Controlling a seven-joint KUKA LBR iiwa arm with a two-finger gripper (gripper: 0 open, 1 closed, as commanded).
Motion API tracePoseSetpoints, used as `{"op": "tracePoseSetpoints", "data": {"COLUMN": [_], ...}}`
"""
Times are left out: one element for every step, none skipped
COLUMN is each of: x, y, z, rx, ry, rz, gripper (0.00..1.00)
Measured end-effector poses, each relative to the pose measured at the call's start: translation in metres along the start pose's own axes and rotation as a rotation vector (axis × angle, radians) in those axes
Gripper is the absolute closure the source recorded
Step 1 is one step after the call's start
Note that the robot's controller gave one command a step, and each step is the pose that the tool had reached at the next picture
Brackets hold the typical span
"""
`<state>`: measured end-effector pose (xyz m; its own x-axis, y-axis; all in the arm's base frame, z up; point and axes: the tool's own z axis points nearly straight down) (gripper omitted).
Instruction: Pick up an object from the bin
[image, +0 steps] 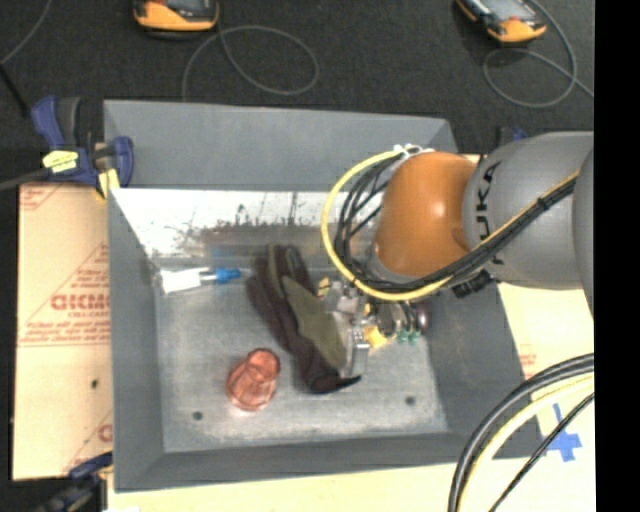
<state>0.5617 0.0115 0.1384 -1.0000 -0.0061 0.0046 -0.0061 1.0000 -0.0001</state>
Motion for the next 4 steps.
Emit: {"op": "tracePoseSetpoints", "data": {"x": [-0.002,0.004,0.019,0.005], "y": [0.000,0.014,0.027,0.079], "z": [-0.004,0.011,0.036,0.052], "rx": [0.000,0.003,-0.001,-0.001], "ry": [-0.008,-0.013,-0.004,-0.018], "rz": [0.000,-0.110,-0.335,0.245], "gripper": [0.00,0.00,0.00,1.00]}}
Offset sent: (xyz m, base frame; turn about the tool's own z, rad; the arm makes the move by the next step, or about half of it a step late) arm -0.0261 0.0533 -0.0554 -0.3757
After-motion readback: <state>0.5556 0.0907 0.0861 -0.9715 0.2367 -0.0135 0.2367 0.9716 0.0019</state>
